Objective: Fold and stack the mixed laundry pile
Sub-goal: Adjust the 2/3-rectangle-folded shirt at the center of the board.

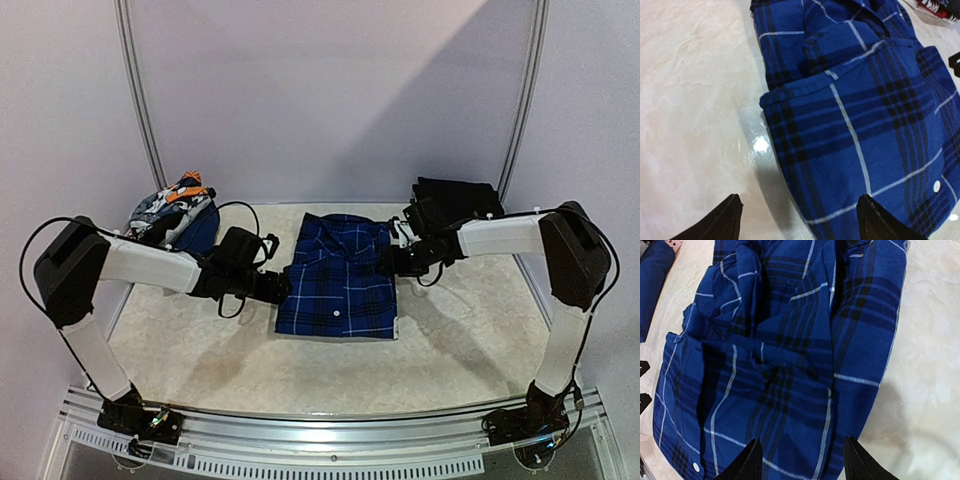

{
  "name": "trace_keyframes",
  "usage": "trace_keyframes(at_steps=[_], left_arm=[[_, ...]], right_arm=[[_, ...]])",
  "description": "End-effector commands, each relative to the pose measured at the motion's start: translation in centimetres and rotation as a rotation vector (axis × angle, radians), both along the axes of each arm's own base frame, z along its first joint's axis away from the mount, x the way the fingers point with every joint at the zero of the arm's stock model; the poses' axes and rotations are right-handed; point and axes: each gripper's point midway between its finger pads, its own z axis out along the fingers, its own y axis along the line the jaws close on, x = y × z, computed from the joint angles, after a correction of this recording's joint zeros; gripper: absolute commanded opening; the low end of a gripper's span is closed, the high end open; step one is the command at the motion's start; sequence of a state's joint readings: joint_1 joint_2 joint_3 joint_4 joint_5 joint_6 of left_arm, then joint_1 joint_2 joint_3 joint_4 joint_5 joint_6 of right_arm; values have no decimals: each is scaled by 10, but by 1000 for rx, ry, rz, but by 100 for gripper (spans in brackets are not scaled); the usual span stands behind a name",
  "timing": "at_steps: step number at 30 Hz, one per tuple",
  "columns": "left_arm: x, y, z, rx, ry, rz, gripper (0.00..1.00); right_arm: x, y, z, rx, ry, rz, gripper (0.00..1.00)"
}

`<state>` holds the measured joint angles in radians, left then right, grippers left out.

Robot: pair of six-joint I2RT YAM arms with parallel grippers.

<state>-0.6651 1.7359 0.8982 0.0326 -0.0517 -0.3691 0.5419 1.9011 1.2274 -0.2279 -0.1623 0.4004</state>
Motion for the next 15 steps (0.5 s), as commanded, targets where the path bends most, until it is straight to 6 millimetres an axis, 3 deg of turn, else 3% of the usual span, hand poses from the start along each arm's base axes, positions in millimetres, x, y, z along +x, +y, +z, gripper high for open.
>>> trace_keyframes(at_steps=[1, 8, 11, 15], left_arm=[[26, -9, 1, -96, 17, 6, 80], [48, -21, -15, -171, 64, -25, 67], [52, -28, -20, -206, 87, -47, 56], [56, -35, -19, -248, 88, -66, 32]], right_arm=[[15, 1, -9, -19, 9, 0, 54], [22, 5, -19, -13, 28, 16, 49], [23, 7, -21, -5, 31, 26, 43], [25, 9, -22, -2, 32, 33, 26]])
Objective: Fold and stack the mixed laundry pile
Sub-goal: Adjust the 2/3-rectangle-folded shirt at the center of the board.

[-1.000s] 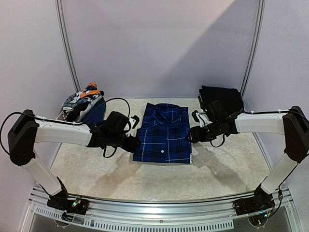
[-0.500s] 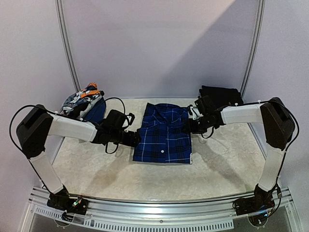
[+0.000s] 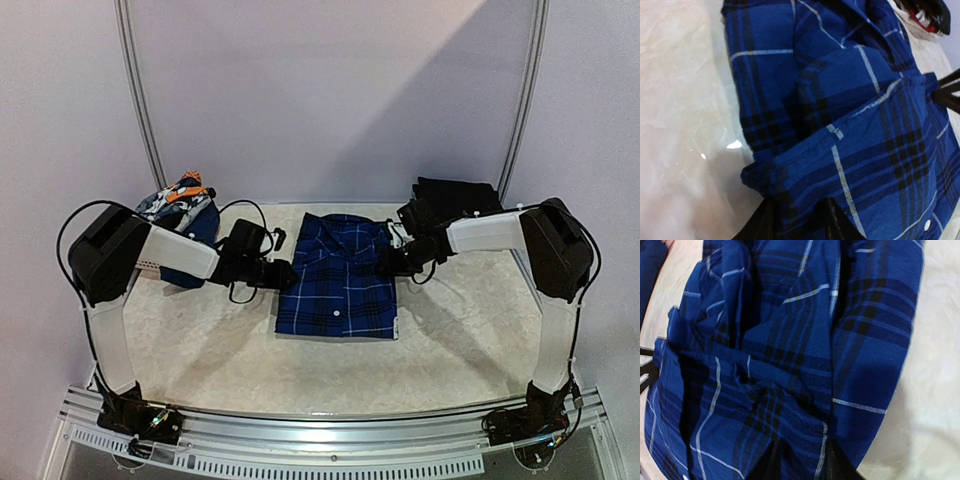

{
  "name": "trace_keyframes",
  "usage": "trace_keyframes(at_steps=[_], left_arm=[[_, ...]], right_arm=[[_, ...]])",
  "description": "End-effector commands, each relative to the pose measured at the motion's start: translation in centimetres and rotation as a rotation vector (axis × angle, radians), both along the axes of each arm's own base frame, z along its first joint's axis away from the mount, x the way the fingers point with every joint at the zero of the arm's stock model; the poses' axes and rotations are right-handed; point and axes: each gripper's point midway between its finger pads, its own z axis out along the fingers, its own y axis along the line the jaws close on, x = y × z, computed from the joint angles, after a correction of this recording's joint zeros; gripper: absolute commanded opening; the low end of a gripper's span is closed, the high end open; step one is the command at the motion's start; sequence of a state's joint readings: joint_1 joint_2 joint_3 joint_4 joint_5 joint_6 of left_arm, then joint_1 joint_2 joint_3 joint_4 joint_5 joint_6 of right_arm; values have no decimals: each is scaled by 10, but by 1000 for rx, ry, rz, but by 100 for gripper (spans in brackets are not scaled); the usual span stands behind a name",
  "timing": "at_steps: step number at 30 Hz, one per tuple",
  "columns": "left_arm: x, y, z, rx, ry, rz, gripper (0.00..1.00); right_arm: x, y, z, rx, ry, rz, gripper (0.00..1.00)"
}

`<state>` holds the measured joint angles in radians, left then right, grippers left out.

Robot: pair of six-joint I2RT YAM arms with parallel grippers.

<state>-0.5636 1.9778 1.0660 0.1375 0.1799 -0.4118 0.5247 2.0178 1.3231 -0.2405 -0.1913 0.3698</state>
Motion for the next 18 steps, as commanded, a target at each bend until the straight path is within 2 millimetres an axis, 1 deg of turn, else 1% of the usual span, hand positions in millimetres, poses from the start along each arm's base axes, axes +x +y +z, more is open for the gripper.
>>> trace_keyframes(at_steps=[1, 4, 6, 7, 8, 10, 13, 14, 18], left_arm=[[7, -11, 9, -81, -5, -37, 26], [9, -15, 15, -90, -17, -54, 11], [9, -16, 19, -93, -24, -61, 1], [9, -17, 22, -96, -30, -64, 0], [8, -17, 25, -100, -36, -68, 0], [7, -19, 32, -108, -49, -80, 0], [6, -25, 43, -109, -81, -105, 0], [5, -27, 47, -110, -91, -114, 0], [4, -36, 61, -96, -139, -147, 0]], right_arm=[[6, 3, -1, 8, 7, 10, 22], [6, 4, -1, 10, 7, 14, 10], [6, 4, 3, 13, 3, 16, 3], [6, 3, 7, 16, -2, 15, 0], [5, 2, 9, 13, -5, 13, 0], [4, -1, 21, 12, -29, 3, 0], [0, -9, 29, -4, -50, -14, 0], [-2, -12, 37, -3, -64, -20, 0], [-10, -21, 47, -7, -88, -38, 0]])
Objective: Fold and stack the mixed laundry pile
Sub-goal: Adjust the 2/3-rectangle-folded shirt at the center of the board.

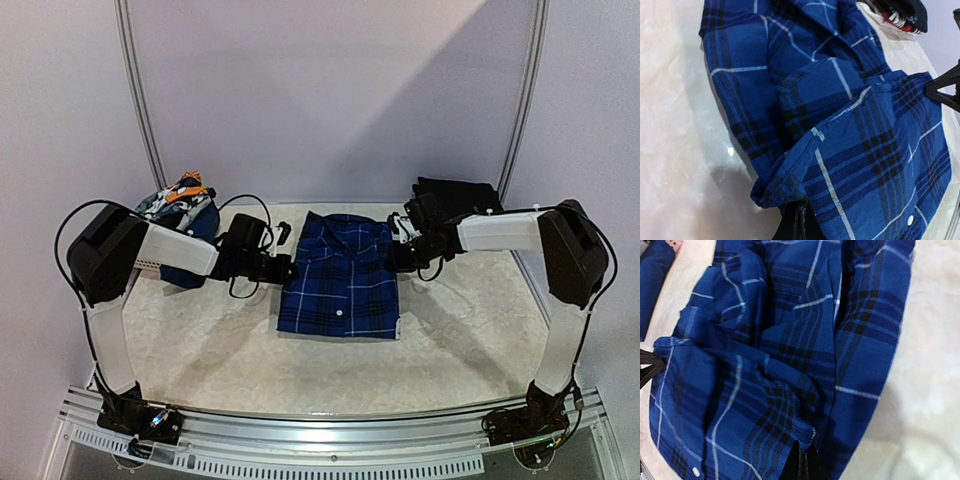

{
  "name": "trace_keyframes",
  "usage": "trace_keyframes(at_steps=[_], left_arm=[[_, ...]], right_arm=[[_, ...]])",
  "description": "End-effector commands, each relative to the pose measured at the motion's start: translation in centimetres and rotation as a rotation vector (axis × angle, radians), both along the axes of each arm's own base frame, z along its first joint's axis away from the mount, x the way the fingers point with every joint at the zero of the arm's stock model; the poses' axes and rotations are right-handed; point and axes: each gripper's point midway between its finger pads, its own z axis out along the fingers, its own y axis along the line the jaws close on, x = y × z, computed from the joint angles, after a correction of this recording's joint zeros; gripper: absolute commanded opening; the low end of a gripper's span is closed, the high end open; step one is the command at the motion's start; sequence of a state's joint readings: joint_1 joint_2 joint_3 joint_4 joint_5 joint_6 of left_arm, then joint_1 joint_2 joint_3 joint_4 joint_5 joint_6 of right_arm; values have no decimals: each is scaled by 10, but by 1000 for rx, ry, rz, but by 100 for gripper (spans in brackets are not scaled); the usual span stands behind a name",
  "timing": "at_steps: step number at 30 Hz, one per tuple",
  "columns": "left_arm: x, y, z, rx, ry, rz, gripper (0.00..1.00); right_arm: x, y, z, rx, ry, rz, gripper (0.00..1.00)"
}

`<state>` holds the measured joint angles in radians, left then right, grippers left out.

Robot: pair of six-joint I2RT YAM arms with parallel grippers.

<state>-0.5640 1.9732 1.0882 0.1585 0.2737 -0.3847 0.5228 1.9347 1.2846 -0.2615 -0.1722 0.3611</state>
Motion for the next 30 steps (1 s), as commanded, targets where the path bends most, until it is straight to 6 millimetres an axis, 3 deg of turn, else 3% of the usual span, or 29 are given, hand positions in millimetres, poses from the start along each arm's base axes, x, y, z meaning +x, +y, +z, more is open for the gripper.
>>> trace_keyframes(at_steps=[1, 5, 9, 17, 23, 26, 30], left_arm=[[5, -21, 46, -28, -129, -64, 0], [7, -26, 46, -20, -135, -70, 0], [11, -28, 35, -5, -121, -72, 0], [15, -23, 4, 60, -77, -54, 25], [10, -14, 20, 95, -132, -43, 40], [4, -3, 30, 196, -180, -22, 54], [-14, 0, 45, 351, -267, -45, 58]], right_arm=[[-4, -14, 29, -1, -63, -36, 0], [-7, -21, 34, -11, -82, -55, 0], [-7, -23, 19, -30, -60, -65, 0], [-7, -31, -23, -86, 1, -113, 0], [-5, -37, -47, -137, 32, -135, 0], [-3, -47, -54, -187, 26, -164, 0], [-4, -54, -60, -222, 27, -179, 0]])
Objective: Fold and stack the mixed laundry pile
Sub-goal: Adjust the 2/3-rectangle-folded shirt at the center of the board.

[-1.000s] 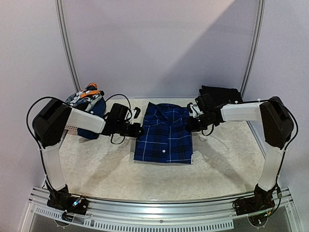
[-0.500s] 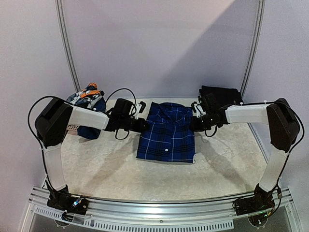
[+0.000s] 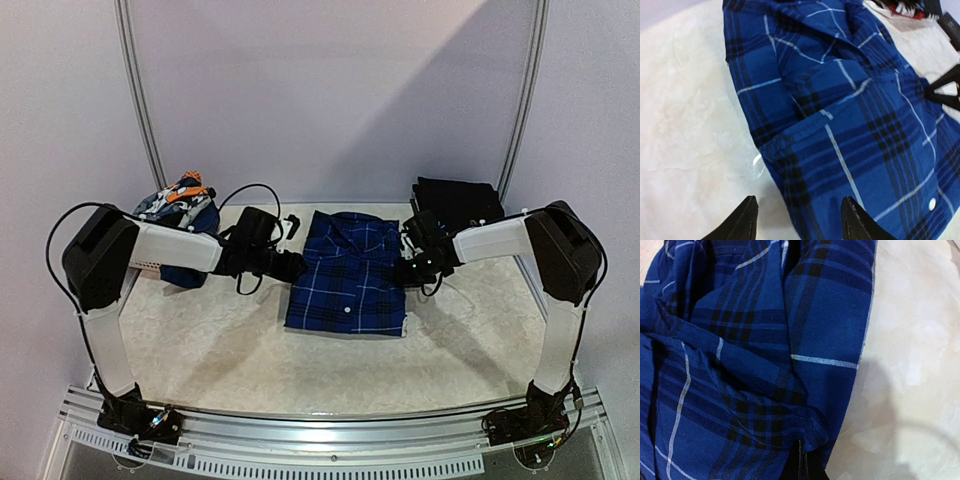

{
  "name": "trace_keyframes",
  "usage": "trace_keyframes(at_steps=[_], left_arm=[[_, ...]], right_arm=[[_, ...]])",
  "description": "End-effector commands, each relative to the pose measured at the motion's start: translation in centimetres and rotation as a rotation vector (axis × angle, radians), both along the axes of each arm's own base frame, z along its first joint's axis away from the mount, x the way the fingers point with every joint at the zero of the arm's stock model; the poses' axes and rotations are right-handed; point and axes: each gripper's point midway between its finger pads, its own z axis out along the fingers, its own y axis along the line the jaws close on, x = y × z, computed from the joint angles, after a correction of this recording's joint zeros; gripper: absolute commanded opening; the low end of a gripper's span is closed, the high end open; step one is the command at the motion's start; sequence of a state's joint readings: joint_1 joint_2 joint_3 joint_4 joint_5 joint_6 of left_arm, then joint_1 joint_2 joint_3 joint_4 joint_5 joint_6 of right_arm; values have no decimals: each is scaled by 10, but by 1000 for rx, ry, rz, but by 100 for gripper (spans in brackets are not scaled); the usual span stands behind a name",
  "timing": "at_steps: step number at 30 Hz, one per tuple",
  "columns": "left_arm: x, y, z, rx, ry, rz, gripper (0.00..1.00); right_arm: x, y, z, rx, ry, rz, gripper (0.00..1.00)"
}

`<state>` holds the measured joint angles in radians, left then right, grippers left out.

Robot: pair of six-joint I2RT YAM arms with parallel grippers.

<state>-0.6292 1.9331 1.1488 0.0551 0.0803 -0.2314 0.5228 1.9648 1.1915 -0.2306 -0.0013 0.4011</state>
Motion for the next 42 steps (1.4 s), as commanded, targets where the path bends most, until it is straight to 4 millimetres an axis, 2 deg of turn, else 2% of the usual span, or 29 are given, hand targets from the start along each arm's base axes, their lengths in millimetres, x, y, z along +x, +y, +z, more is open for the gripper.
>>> trace_keyframes(at_steps=[1, 4, 7, 10, 12, 14, 16, 19, 21, 25, 27, 31, 34, 39, 42], left_arm=[[-25, 0, 29, 186, -133, -42, 58], [-45, -17, 35, 224, -176, -133, 58], [-63, -34, 35, 238, -196, -208, 56], [-70, -47, 30, 225, -183, -248, 51], [-73, -53, 21, 219, -160, -274, 47], [-75, -59, 12, 202, -140, -295, 44], [-78, -63, 4, 190, -123, -311, 41], [-81, -66, -6, 185, -103, -324, 39], [-79, -71, -7, 158, -118, -327, 38], [-81, -73, -14, 140, -112, -330, 36], [-81, -74, -18, 137, -108, -334, 35], [-83, -74, -26, 138, -102, -338, 34], [-84, -73, -28, 139, -97, -340, 34], [-86, -70, -32, 152, -95, -347, 33], [-88, -68, -32, 158, -98, -351, 33]], right_arm=[[2, -17, -14, -75, 3, -48, 0], [3, -15, -7, -65, -8, -45, 3], [5, -14, 7, -53, -31, -37, 11], [4, -11, 25, -31, -60, -23, 25], [2, -13, 43, -11, -93, -22, 36], [-4, -17, 57, -5, -114, -33, 42], [-14, -23, 64, -3, -117, -41, 44], [-34, -17, 85, 51, -143, -19, 44], [-52, -2, 96, 143, -135, 40, 42], [-89, 36, 105, 357, -64, 190, 33], [-104, 52, 102, 459, -3, 252, 29], [-119, 66, 69, 487, 127, 289, 21], [-125, 56, 38, 427, 189, 244, 18], [-141, 36, 4, 356, 252, 190, 17], [-151, 18, -20, 296, 283, 143, 17]])
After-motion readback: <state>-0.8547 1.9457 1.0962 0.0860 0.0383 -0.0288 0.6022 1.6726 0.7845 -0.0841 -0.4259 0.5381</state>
